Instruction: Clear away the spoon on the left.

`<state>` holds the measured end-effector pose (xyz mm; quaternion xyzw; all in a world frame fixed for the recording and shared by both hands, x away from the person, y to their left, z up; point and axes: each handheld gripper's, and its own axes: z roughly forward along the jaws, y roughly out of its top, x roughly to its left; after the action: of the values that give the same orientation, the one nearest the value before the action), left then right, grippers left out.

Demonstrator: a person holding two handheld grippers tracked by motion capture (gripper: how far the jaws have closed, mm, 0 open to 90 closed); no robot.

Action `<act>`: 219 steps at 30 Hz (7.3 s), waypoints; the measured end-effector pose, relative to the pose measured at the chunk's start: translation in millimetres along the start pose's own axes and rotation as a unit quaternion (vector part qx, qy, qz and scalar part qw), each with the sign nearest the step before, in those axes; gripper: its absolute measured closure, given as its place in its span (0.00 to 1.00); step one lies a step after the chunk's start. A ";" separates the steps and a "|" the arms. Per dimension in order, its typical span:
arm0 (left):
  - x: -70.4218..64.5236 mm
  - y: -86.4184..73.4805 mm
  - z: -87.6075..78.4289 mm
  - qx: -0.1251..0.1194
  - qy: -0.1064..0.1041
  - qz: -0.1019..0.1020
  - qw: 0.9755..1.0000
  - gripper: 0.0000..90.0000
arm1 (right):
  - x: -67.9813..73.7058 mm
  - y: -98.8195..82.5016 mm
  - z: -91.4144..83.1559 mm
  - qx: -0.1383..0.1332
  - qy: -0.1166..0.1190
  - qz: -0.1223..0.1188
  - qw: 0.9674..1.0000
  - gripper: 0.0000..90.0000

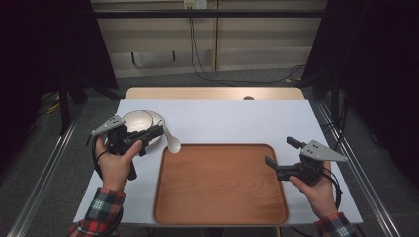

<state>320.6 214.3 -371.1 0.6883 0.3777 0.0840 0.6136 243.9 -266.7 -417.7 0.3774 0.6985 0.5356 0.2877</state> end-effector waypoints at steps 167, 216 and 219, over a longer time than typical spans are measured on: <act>-20.6 -74.0 50.4 0.125 -0.061 -0.035 0.990 0.91 | 4.2 -0.9 3.6 0.006 0.010 -0.015 1.000 0.01; -9.0 -52.9 14.0 0.036 -0.037 0.018 0.999 0.21 | 2.9 -1.7 1.7 0.010 0.008 -0.014 1.000 0.01; -5.2 -52.1 8.9 0.031 -0.030 0.024 0.999 0.18 | 2.5 -1.7 1.3 0.010 0.010 -0.015 1.000 0.01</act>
<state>300.4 202.2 -418.7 0.7179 0.3447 0.0662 0.6012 243.2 -264.1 -419.7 0.3649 0.7122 0.5278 0.2847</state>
